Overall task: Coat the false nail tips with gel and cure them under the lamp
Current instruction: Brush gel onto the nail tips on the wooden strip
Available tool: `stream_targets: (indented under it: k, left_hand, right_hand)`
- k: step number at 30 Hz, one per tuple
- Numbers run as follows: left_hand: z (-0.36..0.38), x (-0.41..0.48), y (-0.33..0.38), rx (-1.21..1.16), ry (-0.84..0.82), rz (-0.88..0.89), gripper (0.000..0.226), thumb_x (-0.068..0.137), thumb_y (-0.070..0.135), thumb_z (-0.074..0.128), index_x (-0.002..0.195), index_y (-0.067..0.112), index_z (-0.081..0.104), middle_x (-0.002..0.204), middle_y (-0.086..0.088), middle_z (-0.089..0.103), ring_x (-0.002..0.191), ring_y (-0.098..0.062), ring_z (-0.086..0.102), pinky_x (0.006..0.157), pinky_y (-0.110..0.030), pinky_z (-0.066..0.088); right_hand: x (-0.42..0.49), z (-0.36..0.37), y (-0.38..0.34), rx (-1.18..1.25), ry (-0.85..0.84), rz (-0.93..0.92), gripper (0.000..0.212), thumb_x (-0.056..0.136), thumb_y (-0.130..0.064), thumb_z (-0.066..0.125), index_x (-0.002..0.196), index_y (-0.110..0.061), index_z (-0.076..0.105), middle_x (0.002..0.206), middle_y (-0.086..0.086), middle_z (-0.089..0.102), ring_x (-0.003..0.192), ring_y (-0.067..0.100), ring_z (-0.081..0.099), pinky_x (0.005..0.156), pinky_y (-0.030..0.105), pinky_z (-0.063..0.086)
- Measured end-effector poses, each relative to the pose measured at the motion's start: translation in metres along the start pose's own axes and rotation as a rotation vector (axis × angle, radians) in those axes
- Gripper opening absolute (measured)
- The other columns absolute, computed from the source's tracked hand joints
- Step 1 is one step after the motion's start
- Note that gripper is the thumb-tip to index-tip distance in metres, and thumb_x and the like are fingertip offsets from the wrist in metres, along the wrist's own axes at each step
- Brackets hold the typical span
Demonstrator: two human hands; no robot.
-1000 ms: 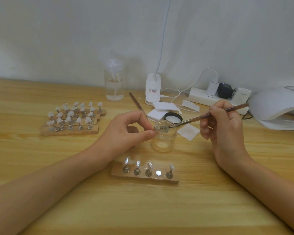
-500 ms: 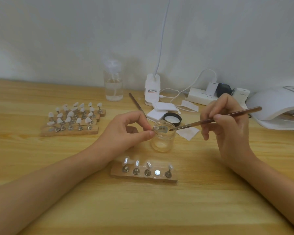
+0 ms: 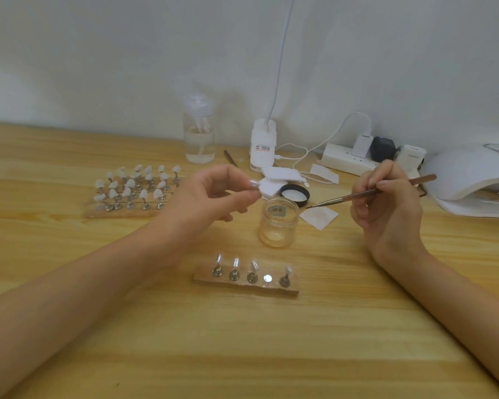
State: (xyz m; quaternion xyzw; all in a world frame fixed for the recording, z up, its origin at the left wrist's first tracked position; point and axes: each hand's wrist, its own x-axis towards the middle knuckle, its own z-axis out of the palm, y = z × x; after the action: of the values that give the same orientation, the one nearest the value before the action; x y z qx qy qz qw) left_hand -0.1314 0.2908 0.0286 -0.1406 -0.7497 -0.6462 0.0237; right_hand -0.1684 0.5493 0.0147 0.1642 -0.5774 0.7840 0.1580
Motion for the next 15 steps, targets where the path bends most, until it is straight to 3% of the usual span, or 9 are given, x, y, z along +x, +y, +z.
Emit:
stream_targets:
  k: [3, 6, 10, 13, 15]
  left_hand:
    - [0.002, -0.007, 0.017, -0.014, -0.086, 0.076, 0.007, 0.072, 0.032, 0.075, 0.078, 0.034, 0.072, 0.096, 0.005, 0.077, 0.09, -0.004, 0.071, 0.074, -0.015, 0.053]
    - [0.011, -0.018, 0.025, 0.171, -0.206, 0.107, 0.011, 0.076, 0.031, 0.077, 0.085, 0.027, 0.074, 0.094, 0.013, 0.076, 0.094, -0.003, 0.069, 0.08, -0.027, 0.054]
    - [0.016, -0.036, 0.018, 0.394, -0.252, 0.19, 0.008, 0.075, 0.03, 0.081, 0.079, 0.033, 0.075, 0.094, 0.02, 0.071, 0.103, -0.003, 0.062, 0.092, -0.025, 0.043]
    - [0.017, -0.046, 0.005, 0.616, -0.213, 0.249, 0.012, 0.071, 0.048, 0.073, 0.082, 0.041, 0.071, 0.101, 0.024, 0.063, 0.113, -0.003, 0.05, 0.1, -0.032, 0.03]
    - [0.018, -0.048, -0.001, 0.699, -0.187, 0.261, 0.017, 0.071, 0.052, 0.069, 0.087, 0.046, 0.067, 0.104, 0.026, 0.059, 0.114, -0.002, 0.046, 0.1, -0.027, 0.022]
  right_hand:
    - [0.0, 0.001, 0.002, -0.017, -0.018, 0.025, 0.011, 0.078, -0.007, 0.039, 0.071, -0.013, 0.044, 0.058, 0.001, 0.05, 0.045, 0.013, 0.039, 0.039, 0.017, 0.03]
    - [-0.001, 0.001, 0.002, -0.03, -0.028, 0.03, 0.013, 0.079, -0.006, 0.039, 0.071, -0.013, 0.046, 0.058, 0.001, 0.051, 0.045, 0.013, 0.04, 0.039, 0.017, 0.03]
    - [-0.001, 0.001, 0.003, -0.033, -0.024, 0.034, 0.016, 0.08, -0.006, 0.038, 0.071, -0.014, 0.047, 0.058, 0.001, 0.052, 0.045, 0.013, 0.04, 0.04, 0.017, 0.031]
    - [-0.001, 0.002, 0.003, -0.043, -0.021, 0.042, 0.015, 0.079, -0.007, 0.04, 0.069, -0.015, 0.049, 0.059, 0.002, 0.052, 0.045, 0.013, 0.041, 0.039, 0.017, 0.031]
    - [-0.001, 0.002, 0.003, -0.056, -0.017, 0.043, 0.015, 0.078, -0.008, 0.041, 0.068, -0.016, 0.05, 0.059, 0.002, 0.052, 0.045, 0.013, 0.042, 0.038, 0.018, 0.031]
